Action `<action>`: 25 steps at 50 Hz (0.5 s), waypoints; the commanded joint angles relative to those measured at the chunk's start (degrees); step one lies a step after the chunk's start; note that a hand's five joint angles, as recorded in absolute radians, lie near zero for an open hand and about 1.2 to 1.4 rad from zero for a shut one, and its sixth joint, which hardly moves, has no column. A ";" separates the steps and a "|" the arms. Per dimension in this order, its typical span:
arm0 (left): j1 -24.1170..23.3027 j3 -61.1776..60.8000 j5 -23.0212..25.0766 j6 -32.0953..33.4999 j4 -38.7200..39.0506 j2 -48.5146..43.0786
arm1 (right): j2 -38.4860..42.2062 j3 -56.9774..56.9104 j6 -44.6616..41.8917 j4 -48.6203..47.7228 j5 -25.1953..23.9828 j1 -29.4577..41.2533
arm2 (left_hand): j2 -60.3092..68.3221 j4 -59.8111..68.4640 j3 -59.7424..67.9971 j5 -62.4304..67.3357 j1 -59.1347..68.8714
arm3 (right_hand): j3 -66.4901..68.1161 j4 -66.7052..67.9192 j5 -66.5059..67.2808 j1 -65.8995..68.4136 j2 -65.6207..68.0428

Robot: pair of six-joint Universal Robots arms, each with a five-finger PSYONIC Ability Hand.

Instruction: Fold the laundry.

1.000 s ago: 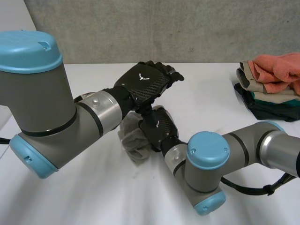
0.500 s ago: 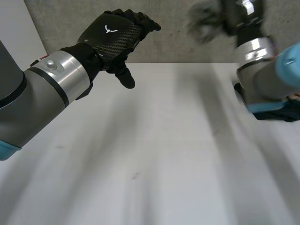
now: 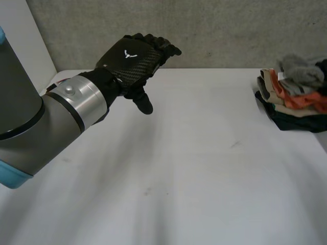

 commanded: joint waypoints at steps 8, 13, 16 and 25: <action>-0.25 0.00 -0.01 0.06 0.36 0.03 | -10.15 3.50 -0.37 13.35 5.37 -1.07 | -0.70 -0.62 -1.11 -1.97 0.01 | -54.95 -56.42 -54.67 -49.08 -54.67; -0.78 0.00 -0.01 0.06 0.36 0.56 | -15.43 5.07 -0.46 20.23 5.90 -1.24 | -0.70 -0.62 -1.11 -1.97 0.01 | -54.95 -56.42 -54.67 -49.08 -54.67; -1.66 0.09 -0.01 0.06 0.36 0.65 | -18.77 6.39 -0.72 24.71 5.90 -2.29 | -0.70 -0.62 -1.11 -1.97 0.01 | -54.95 -56.42 -54.67 -49.08 -54.67; -2.45 0.35 -0.18 -0.11 0.27 1.79 | -29.67 5.87 -3.53 38.16 13.53 -7.92 | -0.87 -0.78 -1.28 -2.14 -0.16 | -54.95 -56.42 -54.67 -49.08 -54.67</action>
